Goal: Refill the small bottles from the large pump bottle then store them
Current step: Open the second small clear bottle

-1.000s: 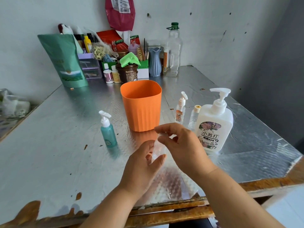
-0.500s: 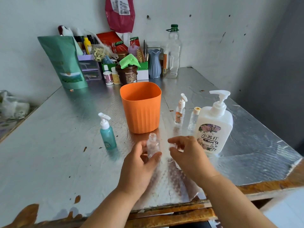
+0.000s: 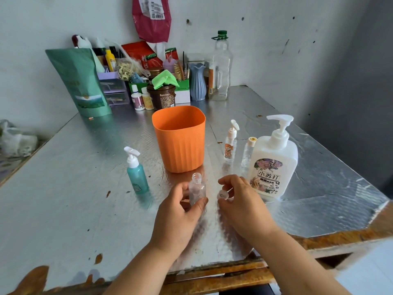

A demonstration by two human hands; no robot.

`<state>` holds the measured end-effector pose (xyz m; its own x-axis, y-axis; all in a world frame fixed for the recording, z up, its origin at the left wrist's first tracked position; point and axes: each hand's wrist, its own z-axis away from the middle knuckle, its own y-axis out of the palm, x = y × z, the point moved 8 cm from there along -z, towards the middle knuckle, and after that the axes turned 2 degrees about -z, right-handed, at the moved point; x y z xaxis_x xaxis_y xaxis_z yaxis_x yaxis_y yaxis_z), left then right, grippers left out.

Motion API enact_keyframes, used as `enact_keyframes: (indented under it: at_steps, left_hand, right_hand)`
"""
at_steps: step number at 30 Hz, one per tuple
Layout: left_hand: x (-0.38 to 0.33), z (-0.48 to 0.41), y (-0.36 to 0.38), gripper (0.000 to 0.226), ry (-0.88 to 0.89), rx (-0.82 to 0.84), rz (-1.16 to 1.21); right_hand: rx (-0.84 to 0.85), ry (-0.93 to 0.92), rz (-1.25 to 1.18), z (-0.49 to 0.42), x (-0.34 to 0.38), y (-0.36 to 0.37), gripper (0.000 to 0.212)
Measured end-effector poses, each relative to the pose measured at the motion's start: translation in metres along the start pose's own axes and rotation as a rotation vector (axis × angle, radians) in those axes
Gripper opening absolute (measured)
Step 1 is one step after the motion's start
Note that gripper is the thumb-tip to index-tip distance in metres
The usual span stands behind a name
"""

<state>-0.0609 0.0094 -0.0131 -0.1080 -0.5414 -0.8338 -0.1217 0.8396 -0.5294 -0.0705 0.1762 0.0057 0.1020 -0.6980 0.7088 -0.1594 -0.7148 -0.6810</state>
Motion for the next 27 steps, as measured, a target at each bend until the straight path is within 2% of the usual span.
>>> enact_keyframes:
  at_steps: [4, 6, 8, 11, 12, 14, 17, 22, 24, 27]
  left_hand:
    - [0.0, 0.0, 0.001, 0.043, 0.015, -0.001, 0.007]
    - [0.003, -0.001, 0.001, 0.048, 0.014, -0.001, 0.016]
    - [0.004, -0.001, 0.002, 0.054, 0.024, 0.002, 0.026]
    - [0.004, 0.0, 0.002, 0.057, 0.021, 0.02, 0.035]
    - [0.004, -0.001, 0.002, 0.056, 0.017, 0.024, 0.038]
    - [0.004, 0.0, 0.001, 0.052, 0.018, 0.022, 0.046]
    - [0.003, 0.0, 0.001, 0.048, 0.024, 0.009, 0.057]
    - [0.002, 0.001, 0.0, 0.045, 0.022, 0.006, 0.048]
    - [0.001, 0.001, -0.001, 0.047, 0.014, -0.001, 0.05]
    - [0.0, 0.002, -0.003, 0.046, 0.009, -0.006, 0.052]
  right_hand:
    - [0.052, -0.016, 0.055, 0.0, -0.001, 0.004, 0.039]
    - [0.026, -0.043, 0.064, 0.002, 0.002, -0.002, 0.047]
    - [-0.159, -0.132, 0.029, 0.006, 0.017, -0.024, 0.044]
    - [-0.588, -0.25, -0.001, 0.023, 0.031, -0.071, 0.034]
    - [-0.693, -0.242, 0.006, 0.028, 0.03, -0.082, 0.035]
    - [-0.801, -0.181, 0.002, 0.032, 0.022, -0.093, 0.044]
    - [-0.794, -0.08, -0.06, 0.03, 0.007, -0.095, 0.064]
    - [-0.626, 0.111, -0.141, 0.003, -0.016, -0.095, 0.093]
    - [-0.553, 0.143, -0.172, -0.009, -0.021, -0.097, 0.09]
    - [-0.484, 0.126, -0.18, -0.017, -0.018, -0.1, 0.074]
